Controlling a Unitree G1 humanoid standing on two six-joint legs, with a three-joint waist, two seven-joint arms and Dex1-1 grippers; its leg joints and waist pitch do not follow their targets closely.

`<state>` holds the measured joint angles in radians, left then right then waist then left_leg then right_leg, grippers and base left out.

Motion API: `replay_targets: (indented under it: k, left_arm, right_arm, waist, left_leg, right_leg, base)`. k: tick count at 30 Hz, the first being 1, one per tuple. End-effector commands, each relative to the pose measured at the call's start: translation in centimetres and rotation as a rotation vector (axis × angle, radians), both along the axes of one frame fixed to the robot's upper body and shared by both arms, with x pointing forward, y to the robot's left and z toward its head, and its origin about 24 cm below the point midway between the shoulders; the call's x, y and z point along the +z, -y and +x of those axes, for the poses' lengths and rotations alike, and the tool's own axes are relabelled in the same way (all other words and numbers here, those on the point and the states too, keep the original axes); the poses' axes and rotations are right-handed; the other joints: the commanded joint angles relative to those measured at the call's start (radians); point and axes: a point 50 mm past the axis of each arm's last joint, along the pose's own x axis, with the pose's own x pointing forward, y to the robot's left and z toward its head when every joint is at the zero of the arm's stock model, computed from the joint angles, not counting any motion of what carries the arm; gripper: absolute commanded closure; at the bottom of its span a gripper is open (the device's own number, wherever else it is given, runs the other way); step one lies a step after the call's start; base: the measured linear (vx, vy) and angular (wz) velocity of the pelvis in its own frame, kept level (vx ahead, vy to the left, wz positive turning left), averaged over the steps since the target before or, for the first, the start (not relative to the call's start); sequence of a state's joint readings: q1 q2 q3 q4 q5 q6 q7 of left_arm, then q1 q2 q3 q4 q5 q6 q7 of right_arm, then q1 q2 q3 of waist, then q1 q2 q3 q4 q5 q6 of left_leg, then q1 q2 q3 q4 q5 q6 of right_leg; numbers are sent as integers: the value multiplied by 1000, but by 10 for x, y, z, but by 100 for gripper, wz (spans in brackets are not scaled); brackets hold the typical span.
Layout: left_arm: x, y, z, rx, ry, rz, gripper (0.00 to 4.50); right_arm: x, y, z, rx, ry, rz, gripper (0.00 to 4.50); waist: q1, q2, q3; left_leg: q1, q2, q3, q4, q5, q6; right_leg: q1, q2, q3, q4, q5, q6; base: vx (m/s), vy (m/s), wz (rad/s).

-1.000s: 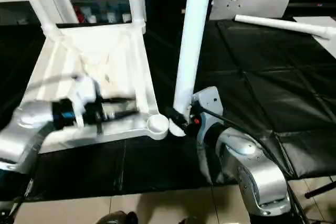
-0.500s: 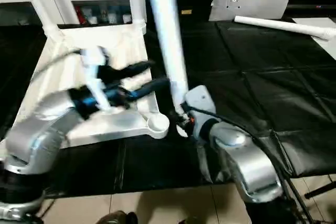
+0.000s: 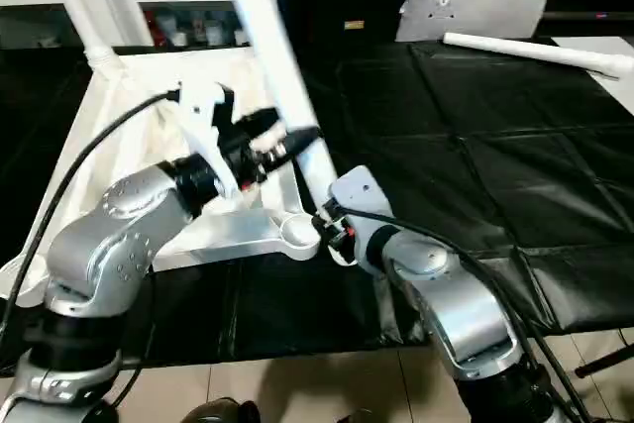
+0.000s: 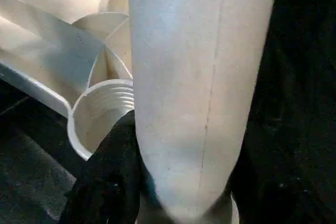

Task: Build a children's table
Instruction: Move to table

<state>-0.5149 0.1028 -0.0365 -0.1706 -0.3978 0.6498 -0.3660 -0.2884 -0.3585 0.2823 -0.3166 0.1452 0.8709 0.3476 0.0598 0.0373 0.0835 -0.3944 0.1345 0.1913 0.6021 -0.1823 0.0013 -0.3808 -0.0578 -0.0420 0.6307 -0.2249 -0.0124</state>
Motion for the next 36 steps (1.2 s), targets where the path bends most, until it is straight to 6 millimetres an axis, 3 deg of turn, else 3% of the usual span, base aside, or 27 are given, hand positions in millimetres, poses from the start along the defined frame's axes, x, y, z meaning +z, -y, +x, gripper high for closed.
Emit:
replay_targets:
  k: [1, 14, 25, 28, 34, 35, 36]
  left_arm:
    - [1, -13, 7, 93, -6, 1, 89]
    - [-13, -36, 18, 262, -43, 84, 89]
    - [-19, -44, 20, 298, -59, 111, 89]
    - [-20, -45, 18, 278, -63, 91, 89]
    - [-22, -37, -5, 119, -100, -45, 89]
    - [-21, -32, -13, 64, -91, -55, 89]
    - [-20, -30, -17, 38, -69, -36, 89]
  right_arm:
    - [10, -4, -1, 21, 43, 10, 261]
    - [28, -8, -1, 33, 133, 67, 261]
    - [37, -10, -4, 46, 158, 94, 261]
    - [35, -10, -5, 25, 136, 110, 261]
    - [26, 10, 3, -235, 110, 222, 261]
    - [25, 16, 6, -284, 113, 244, 261]
    - [25, 19, 7, -300, 113, 254, 261]
  waist:
    - [3, -10, -76]
    - [5, -7, -78]
    - [6, -5, -77]
    - [5, -4, -76]
    - [1, -4, -70]
    - [-1, -7, -67]
    - [1, -2, -66]
  left_leg:
    - [21, 91, -48, -57, -92, 31]
    - [24, 92, -50, -59, -102, 23]
    - [23, 92, -50, -58, -101, 20]
    - [24, 92, -51, -59, -106, 20]
    - [23, 94, -48, -64, -114, 11]
    - [26, 91, -47, -66, -131, 2]
    - [30, 92, -47, -68, -148, -8]
  right_leg:
    - [48, -98, 56, -75, -38, -230]
    - [44, -97, 56, -72, -32, -217]
    - [44, -97, 55, -70, -15, -224]
    - [43, -98, 56, -71, -24, -225]
    - [34, -100, 57, -71, -51, -234]
    - [32, -93, 55, -75, -85, -221]
    - [29, -92, 55, -78, -112, -211]
  base:
    - [0, 0, 0]
    - [0, 0, 0]
    - [0, 0, 0]
    - [0, 0, 0]
    - [0, 0, 0]
    - [0, 0, 0]
    - [0, 0, 0]
